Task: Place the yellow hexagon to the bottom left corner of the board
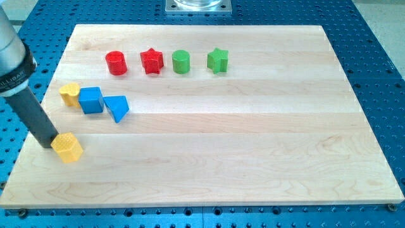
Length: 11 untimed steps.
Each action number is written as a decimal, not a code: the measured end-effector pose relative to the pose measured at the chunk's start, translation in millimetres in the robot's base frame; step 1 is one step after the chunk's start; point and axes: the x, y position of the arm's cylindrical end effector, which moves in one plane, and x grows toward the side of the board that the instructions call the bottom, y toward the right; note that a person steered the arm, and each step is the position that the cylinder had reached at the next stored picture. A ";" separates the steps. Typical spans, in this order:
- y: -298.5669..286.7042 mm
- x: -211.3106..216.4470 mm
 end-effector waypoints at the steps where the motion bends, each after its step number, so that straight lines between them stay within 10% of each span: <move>1: -12.7 -3.2; 11: 70.6 16.1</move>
